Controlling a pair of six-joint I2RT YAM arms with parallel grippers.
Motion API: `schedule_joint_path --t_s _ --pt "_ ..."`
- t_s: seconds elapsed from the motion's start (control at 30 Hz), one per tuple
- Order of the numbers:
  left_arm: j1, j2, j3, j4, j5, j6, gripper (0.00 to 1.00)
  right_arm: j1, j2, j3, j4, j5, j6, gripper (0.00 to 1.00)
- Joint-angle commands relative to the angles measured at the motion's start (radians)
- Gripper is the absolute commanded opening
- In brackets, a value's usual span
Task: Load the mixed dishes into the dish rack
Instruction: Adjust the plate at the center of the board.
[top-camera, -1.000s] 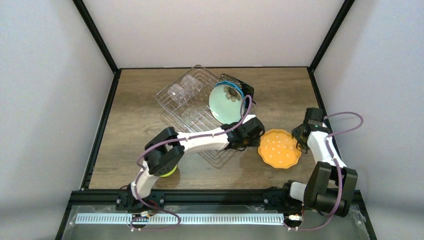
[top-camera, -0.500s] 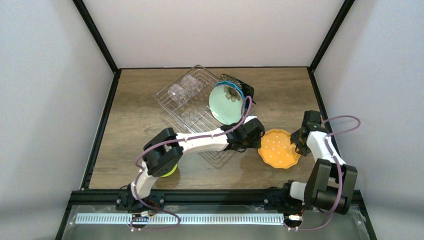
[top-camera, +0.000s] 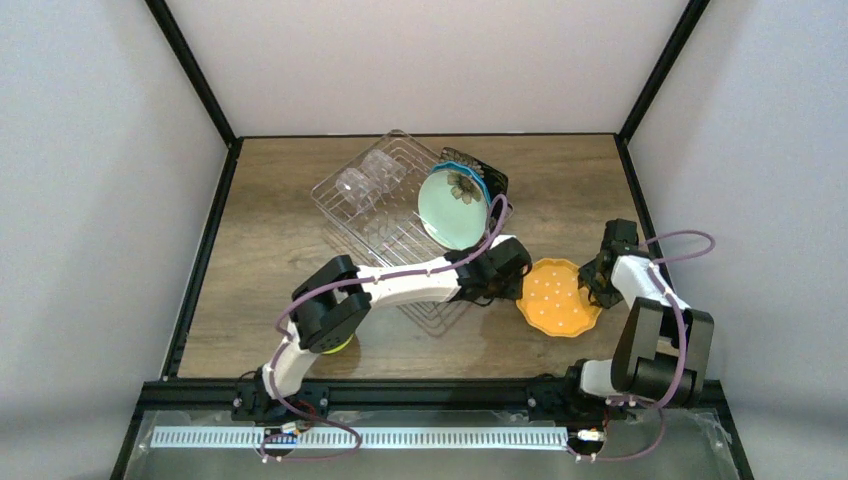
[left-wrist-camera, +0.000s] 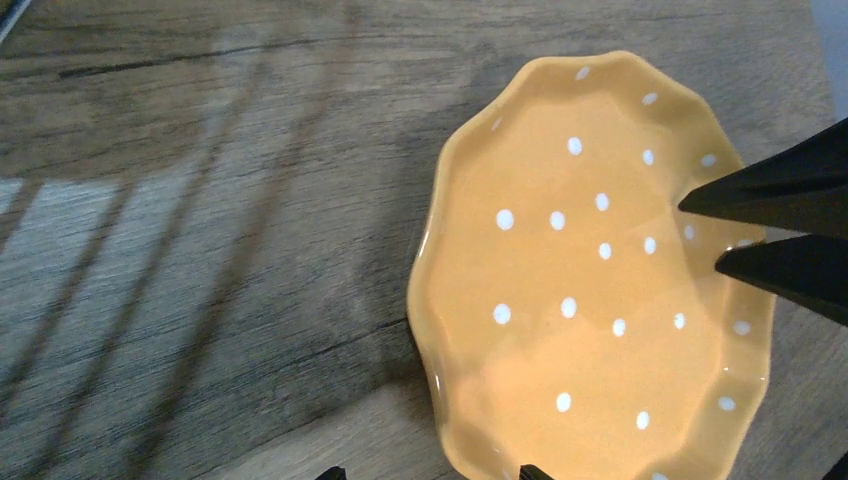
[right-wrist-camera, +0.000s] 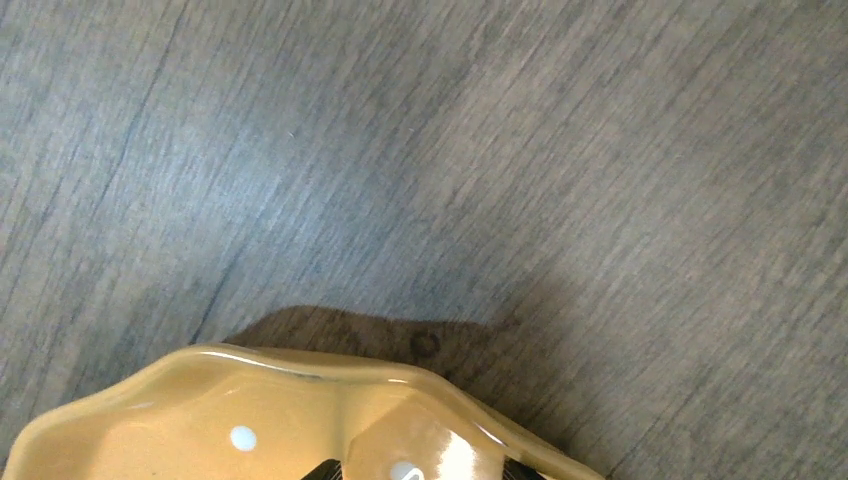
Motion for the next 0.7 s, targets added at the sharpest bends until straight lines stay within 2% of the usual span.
schedule_joint_path --t_s 0.0,0.67 --pt "-0.010 0.050 0.042 -0.029 0.008 0.013 1.00 -0.003 0.064 -0.021 0.028 0.015 0.001 0.93" --pt "-0.021 0.127 0.106 -0.048 0.019 0.003 1.00 -0.010 0.136 -0.041 0.119 -0.097 -0.010 0.91"
